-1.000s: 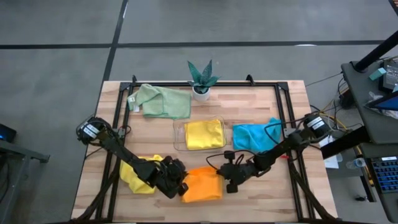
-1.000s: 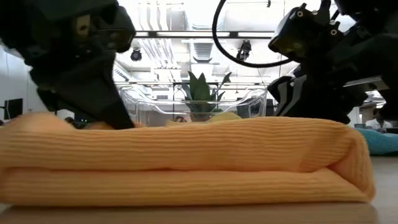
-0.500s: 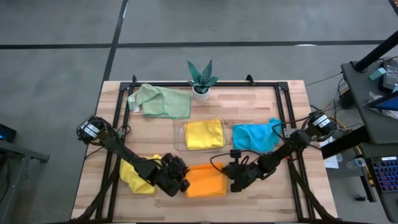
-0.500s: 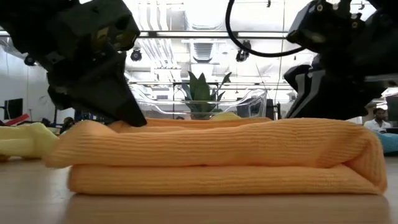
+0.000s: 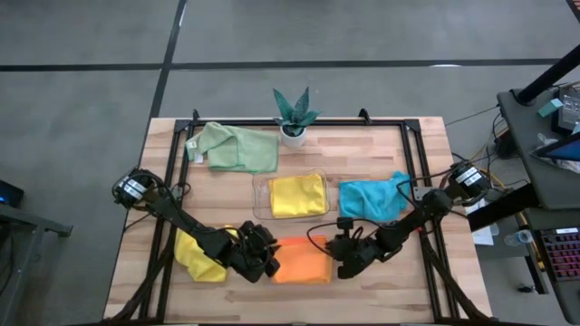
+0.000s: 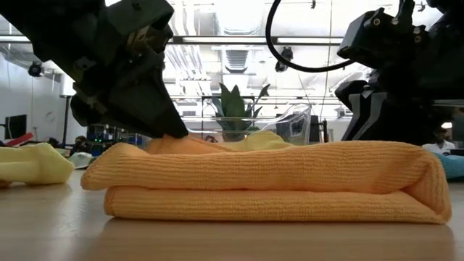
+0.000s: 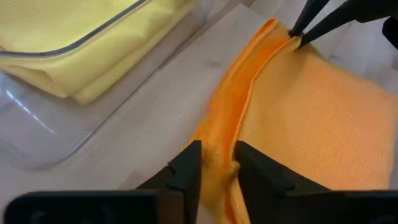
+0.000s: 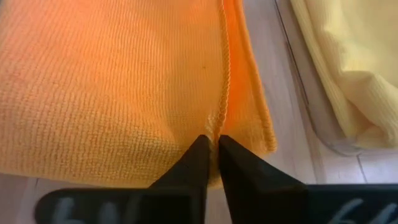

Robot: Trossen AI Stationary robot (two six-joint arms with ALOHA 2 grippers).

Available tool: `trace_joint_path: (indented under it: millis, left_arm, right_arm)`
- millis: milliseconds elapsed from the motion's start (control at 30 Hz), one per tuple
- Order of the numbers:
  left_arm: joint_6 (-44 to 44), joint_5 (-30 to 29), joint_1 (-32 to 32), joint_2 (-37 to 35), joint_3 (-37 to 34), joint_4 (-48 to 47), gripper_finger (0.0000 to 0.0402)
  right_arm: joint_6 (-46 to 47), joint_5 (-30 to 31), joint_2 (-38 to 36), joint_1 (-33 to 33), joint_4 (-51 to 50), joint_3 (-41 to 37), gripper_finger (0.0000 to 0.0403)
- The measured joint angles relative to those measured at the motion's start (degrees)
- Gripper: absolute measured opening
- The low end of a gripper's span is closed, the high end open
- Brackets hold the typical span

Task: Fold microfiber towels
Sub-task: Fold the orange microfiber towel, then put the folded orange microfiber towel into the transparent bin

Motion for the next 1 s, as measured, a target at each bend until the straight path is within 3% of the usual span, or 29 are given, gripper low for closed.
trace_joint_path:
  millis: [233,467,1000]
  left_arm:
    - [0.6,-0.01,0.0,0.0,-0.01,0.0,0.0154]
    - [1.57,-0.1,0.0,0.0,0.06,2.88,0.0167]
    - [3.25,0.07,0.0,-0.16,0.08,3.73,0.0167]
  right_arm:
    - [0.74,0.0,-0.03,0.0,0.01,0.0,0.0127]
    - [-0.23,0.37,-1.16,0.0,0.23,0.0,0.0193]
    - [-2.39,1.27,-2.31,0.11,0.16,0.0,0.021]
